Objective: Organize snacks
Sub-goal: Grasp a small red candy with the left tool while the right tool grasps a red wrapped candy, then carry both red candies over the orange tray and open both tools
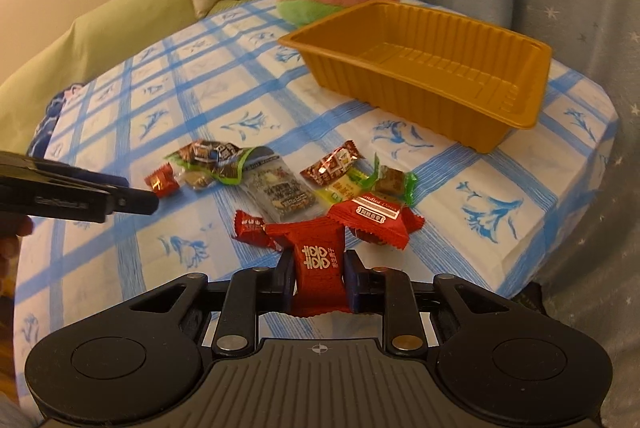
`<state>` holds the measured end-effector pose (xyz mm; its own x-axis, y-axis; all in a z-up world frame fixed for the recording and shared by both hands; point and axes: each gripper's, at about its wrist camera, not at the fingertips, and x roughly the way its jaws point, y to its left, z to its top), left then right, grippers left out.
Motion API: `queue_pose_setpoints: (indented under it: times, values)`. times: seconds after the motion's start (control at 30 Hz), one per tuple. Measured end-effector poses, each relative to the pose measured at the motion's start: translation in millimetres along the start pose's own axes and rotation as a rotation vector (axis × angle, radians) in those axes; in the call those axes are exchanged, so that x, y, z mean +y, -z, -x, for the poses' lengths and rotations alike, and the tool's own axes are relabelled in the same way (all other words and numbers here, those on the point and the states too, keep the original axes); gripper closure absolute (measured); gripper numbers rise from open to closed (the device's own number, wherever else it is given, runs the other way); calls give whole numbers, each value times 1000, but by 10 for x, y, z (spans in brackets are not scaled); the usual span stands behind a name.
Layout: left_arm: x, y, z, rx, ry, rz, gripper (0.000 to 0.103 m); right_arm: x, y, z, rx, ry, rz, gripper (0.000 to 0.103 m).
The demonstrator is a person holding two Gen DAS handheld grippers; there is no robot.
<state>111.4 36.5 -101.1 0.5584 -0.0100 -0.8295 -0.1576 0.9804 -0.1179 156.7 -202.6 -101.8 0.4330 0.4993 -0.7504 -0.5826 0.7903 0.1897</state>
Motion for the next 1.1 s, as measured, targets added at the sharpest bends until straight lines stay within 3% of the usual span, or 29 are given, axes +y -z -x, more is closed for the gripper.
queue_pose_setpoints:
  times: [0.37,0.7,0.77,1.1]
  values:
    - [144,-219,-260,5,-35,132,60,-18,-13,101,-16,15,-39,78]
    - [221,-116,-259,26,-67,102,66,-15,9,86,-9,9,-50,78]
    - [231,-99,-257,29,-63,94,73,-11,17,77,-8,6,-50,78]
    - [113,-66,-240,6,-77,-42,78,59,29,80,-8,-13,-45,78]
